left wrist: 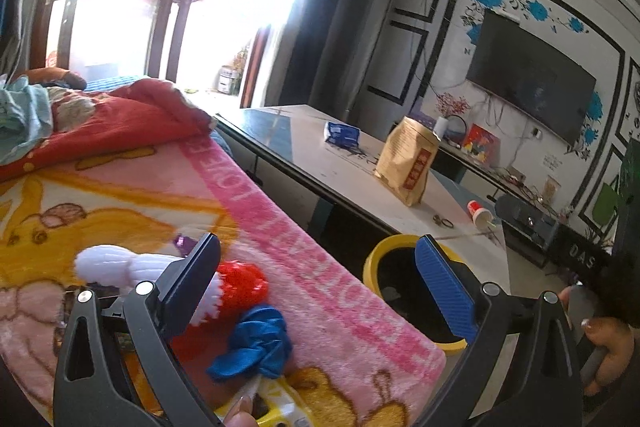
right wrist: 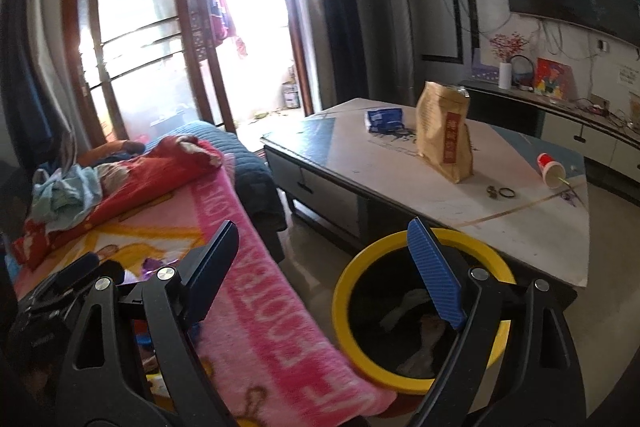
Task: Collect trash
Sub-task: 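Move both tools back over the trash pile on the blanket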
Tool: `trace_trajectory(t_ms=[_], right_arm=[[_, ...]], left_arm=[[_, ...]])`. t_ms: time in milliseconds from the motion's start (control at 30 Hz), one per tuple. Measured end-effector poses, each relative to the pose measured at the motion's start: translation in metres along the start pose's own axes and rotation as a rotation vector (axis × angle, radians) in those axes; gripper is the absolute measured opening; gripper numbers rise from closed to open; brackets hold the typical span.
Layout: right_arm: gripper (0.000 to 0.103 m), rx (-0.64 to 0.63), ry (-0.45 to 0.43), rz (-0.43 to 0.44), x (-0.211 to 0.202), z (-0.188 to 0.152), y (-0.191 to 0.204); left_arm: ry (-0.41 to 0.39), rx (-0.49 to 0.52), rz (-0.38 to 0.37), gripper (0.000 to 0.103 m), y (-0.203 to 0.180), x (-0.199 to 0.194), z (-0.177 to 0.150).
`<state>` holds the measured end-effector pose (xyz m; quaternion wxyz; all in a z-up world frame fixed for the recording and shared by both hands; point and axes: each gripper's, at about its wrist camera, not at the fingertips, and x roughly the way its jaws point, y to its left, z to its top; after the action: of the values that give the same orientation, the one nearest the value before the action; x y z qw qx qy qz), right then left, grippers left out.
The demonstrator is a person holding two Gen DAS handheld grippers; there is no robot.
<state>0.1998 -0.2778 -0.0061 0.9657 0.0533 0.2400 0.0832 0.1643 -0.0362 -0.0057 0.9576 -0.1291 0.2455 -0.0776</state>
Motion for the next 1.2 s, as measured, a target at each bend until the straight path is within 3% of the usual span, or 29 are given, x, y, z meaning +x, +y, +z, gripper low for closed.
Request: trace_trajectory(t_ms=[567,800,1000,1200], right_arm=[[0.078,-0.093,0.086,0.226,0.000,-0.027,0.073],[0.078,-0.193,0.142,0.345,-0.004,-0.052,0.116],[0.078,-0.279,0.199,0.427,-0.006,-0.076,0.146],[0.071,-0.312,0.257,0.465,-0.003,-0.094,0.160]], left_arm=[[-0.047,-0.077,0.125,0.095,0.070,-0.031,0.013],[-0.057,-0.111,0.186,0.095,0.108,-0.044,0.017],[-0.039,-0.153,0.229,0.095,0.142,-0.049,0.014],[0.001,-0.217,0.235,0.095,0.177,-0.045,0.006]])
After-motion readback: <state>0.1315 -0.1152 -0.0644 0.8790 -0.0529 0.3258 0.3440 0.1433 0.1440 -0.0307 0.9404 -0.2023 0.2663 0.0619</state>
